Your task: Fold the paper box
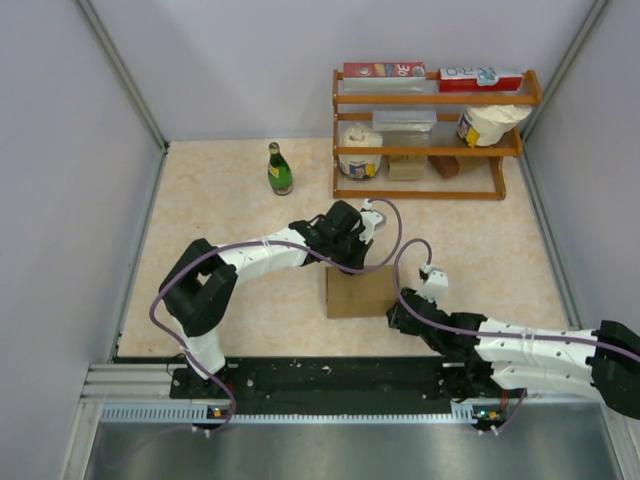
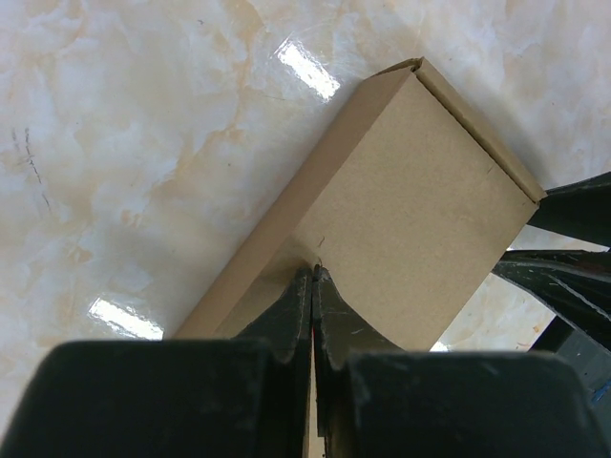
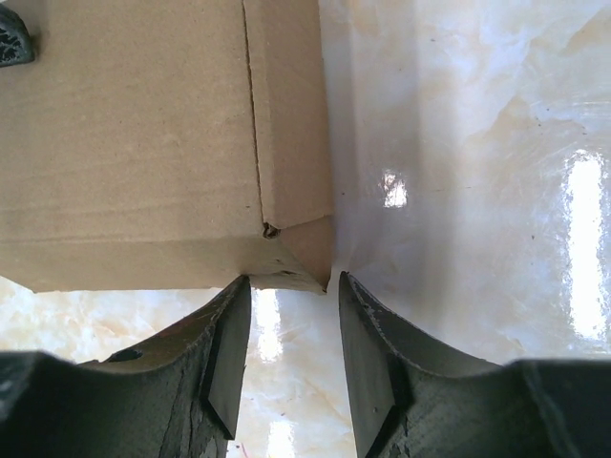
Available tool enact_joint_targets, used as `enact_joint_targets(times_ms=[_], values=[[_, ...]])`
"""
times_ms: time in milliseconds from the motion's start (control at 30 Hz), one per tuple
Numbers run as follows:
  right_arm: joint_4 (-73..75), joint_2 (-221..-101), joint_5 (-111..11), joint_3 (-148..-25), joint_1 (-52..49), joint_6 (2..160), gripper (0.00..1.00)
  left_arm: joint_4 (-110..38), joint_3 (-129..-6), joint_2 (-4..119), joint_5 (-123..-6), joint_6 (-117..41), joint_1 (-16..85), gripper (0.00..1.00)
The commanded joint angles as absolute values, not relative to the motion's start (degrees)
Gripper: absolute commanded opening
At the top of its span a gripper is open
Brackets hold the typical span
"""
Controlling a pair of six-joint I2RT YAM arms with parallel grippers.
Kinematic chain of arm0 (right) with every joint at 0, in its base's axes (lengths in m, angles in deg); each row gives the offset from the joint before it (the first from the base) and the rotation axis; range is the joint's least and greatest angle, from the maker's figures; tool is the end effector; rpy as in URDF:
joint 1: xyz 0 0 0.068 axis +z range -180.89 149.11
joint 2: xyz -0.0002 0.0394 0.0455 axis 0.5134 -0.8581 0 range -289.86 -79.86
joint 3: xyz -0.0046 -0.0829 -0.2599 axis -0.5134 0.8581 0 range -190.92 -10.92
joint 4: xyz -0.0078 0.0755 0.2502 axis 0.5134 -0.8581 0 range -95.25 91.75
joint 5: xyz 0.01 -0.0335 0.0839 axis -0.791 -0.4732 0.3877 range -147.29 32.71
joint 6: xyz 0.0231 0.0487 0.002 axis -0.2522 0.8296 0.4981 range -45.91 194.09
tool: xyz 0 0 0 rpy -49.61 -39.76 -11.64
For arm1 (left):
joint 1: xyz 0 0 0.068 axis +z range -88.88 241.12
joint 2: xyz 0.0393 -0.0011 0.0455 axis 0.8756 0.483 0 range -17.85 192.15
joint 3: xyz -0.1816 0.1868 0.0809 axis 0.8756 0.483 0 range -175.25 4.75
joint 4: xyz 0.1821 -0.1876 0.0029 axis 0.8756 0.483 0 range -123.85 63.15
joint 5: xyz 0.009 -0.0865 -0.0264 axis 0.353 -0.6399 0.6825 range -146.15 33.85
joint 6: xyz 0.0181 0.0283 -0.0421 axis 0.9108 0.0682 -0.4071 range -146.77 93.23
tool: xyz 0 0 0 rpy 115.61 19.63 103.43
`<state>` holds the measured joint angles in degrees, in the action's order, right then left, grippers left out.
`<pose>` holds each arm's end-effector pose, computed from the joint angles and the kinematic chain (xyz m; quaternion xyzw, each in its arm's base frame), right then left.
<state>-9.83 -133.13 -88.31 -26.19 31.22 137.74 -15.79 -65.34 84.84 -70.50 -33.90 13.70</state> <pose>0.0909 0.1327 0.1420 0.1045 0.9029 0.1819 0.3751 0.2543 -0.2897 0.2058 0.3612 0.8626 -0.2576 0.2429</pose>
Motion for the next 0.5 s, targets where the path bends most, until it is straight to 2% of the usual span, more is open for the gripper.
enact_joint_targets(times_ms=[0,467], values=[[-9.33,-135.31,-89.37,-27.0,29.76,138.6,0.42,-16.19,-64.43,85.68,-71.53,-34.24,13.74,0.0],[-7.75,-140.32,-86.91,-31.13,25.1,135.7,0.41,-15.4,-59.85,80.85,-73.37,-37.4,13.57,0.0]])
